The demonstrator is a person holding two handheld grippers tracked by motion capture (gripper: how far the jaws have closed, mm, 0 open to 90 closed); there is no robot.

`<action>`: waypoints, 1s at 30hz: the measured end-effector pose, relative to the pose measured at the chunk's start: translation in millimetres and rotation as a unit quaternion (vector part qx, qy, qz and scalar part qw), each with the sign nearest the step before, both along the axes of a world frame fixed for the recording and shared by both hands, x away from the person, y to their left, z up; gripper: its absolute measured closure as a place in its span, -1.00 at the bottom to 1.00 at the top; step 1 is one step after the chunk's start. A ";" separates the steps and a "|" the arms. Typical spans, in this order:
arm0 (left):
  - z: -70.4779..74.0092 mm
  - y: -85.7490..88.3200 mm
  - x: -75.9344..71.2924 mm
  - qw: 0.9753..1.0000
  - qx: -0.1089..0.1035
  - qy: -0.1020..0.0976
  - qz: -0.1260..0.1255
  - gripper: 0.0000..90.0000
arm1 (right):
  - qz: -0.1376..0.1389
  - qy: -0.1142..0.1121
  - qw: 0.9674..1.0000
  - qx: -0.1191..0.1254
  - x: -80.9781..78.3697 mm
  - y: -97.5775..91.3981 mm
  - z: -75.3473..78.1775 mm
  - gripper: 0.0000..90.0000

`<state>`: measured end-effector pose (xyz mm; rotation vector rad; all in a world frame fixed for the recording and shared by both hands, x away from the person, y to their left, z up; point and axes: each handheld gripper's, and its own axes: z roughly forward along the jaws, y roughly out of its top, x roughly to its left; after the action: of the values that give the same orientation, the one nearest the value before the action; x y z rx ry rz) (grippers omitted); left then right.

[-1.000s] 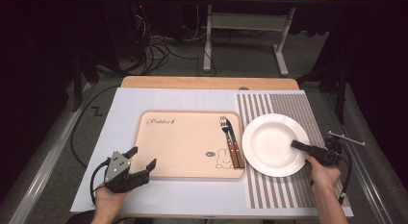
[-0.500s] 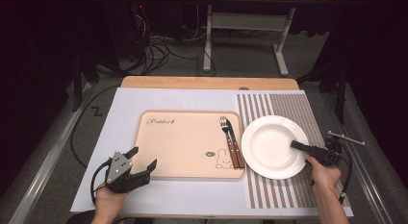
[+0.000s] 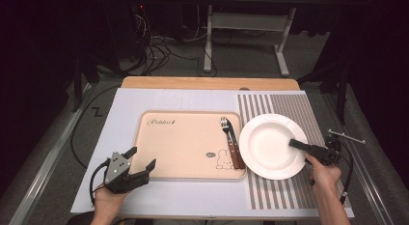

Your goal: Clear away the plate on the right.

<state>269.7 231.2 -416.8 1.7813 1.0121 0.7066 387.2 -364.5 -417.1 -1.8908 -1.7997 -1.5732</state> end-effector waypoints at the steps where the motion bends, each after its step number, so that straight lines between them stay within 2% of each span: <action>1: 0.1 0.5 0.0 1.000 -0.001 -0.001 0.000 -0.46 | 0.001 0.000 1.000 0.001 0.3 1.3 0.5 0.87; 12: 0.6 2.6 0.0 1.000 -0.007 -0.004 0.004 -0.46 | 0.032 -0.009 0.999 0.011 5.1 22.2 11.8 0.87; 18: 1.2 4.3 -0.1 1.000 -0.010 -0.006 0.006 -0.46 | 0.051 -0.014 0.999 0.011 10.0 39.7 21.1 0.87; 23: 2.0 6.0 -0.8 1.000 -0.012 -0.011 0.007 -0.46 | 0.066 -0.015 0.997 0.023 15.1 56.4 27.4 0.86; 26: 2.3 6.1 -1.5 1.000 -0.011 -0.013 0.006 -0.47 | 0.077 -0.009 0.996 0.034 19.7 67.8 27.7 0.86; 30: 2.6 7.1 -1.7 1.000 -0.015 -0.016 0.008 -0.47 | 0.088 -0.007 0.995 0.036 25.6 82.8 28.8 0.86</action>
<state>268.0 238.3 -414.2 1.7340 1.0116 0.7239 412.9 -281.7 -388.3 -1.6458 -1.8328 -1.5703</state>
